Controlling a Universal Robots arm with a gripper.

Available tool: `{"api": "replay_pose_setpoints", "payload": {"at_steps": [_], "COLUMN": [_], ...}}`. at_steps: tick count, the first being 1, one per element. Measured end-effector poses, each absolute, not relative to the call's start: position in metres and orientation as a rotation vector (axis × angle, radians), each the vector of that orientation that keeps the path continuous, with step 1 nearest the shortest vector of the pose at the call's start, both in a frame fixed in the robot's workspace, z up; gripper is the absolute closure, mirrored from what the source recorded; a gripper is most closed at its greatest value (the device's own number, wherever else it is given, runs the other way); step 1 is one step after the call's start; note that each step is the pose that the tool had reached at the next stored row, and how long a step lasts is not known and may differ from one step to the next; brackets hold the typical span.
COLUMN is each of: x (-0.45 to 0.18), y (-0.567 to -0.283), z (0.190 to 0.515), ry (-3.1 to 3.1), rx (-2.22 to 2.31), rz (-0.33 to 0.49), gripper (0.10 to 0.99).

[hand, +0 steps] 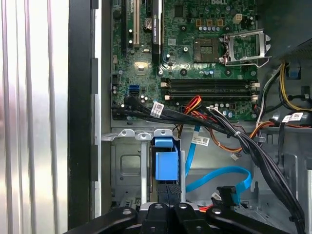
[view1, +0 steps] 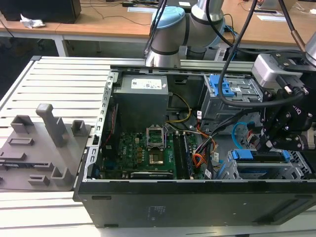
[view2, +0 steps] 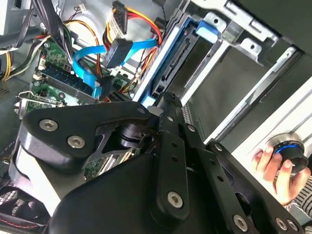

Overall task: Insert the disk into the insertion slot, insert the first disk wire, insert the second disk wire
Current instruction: 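Insert the first disk wire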

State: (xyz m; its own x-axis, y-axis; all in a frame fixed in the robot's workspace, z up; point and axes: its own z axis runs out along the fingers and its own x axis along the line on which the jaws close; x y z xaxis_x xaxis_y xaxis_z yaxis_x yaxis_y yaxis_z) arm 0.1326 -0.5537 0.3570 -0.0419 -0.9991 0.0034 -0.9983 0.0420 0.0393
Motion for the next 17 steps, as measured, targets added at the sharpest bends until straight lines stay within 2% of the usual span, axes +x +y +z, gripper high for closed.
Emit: {"api": "replay_pose_setpoints", "payload": {"at_steps": [17], "x": [0.17], "y": [-0.554], "z": [0.358], "ry": [-2.246], "rx": [2.153], "rz": [-0.04], "gripper": [0.98]}}
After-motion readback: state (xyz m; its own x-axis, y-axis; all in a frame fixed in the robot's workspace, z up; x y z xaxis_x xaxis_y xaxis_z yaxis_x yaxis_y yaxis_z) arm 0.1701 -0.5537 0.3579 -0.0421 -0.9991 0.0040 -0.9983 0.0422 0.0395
